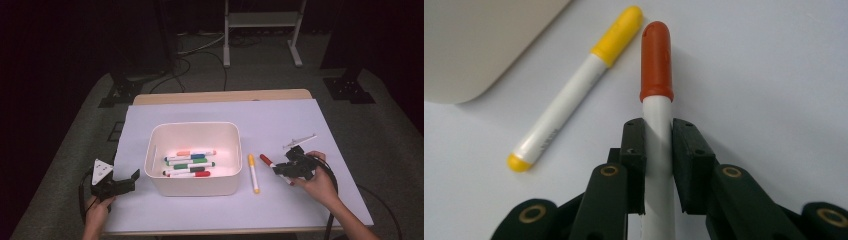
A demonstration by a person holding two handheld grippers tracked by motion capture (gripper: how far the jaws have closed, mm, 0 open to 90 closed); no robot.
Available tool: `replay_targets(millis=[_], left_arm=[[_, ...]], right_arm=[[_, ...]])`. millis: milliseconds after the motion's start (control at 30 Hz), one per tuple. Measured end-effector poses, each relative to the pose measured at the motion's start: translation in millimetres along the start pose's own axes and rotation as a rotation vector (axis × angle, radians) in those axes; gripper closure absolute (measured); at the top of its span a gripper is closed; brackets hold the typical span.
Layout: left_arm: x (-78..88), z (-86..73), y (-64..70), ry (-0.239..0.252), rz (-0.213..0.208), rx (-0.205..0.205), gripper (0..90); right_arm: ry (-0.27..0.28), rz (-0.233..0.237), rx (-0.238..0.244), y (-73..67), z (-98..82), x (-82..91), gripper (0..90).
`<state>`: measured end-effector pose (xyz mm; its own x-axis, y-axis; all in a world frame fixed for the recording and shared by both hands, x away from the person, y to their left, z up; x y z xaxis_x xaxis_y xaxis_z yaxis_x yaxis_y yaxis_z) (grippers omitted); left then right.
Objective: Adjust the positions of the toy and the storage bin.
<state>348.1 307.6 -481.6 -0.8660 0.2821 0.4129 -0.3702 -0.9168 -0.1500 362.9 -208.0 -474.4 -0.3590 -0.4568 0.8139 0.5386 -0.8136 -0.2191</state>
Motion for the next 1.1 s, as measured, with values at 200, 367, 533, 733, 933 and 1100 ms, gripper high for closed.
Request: replay_targets(millis=[200,367,533,733,933,1100], left_arm=[[0.0,0.0,0.0,-0.001,0.001,0.0,0.0],[0.0,0.0,0.0,0.0,0.002,0.0,0.0],[-0.1,-0.1,0.0,-0.002,0.002,0.0,0.0],[-0.1,0.0,0.1,0.0,0.001,-0.002,0.0],[0.3,0.0,0.3,0.0,-0.001,-0.001,0.0],[0.2,0.2,0.3,0.006,-0.002,0.001,0.0]], right_arm=[[0.034,0.068,0.018,-16.1,7.0,20.0,75.9],[0.064,0.114,0.03,-30.1,15.9,38.5,75.9],[0.1,0.144,0.07,-48.9,32.0,62.2,75.9],[0.123,0.159,0.138,-72.8,52.1,82.9,75.9],[0.125,0.194,0.2,-101.0,70.4,94.0,75.9],[0.107,0.238,0.253,-126.2,84.4,93.8,75.9]])
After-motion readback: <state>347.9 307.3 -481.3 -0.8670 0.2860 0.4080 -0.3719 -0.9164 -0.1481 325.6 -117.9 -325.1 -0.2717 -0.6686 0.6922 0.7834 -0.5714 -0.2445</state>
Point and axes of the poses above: each handheld gripper's, and its own axes: x roughly backward along the jaws, z roughly out of its top, y roughly to its right, the point moved 7 cm from there along -x, roughly forward along the jaws, and after that the axes turned 5 degrees about -x, right-handed, at the moved point
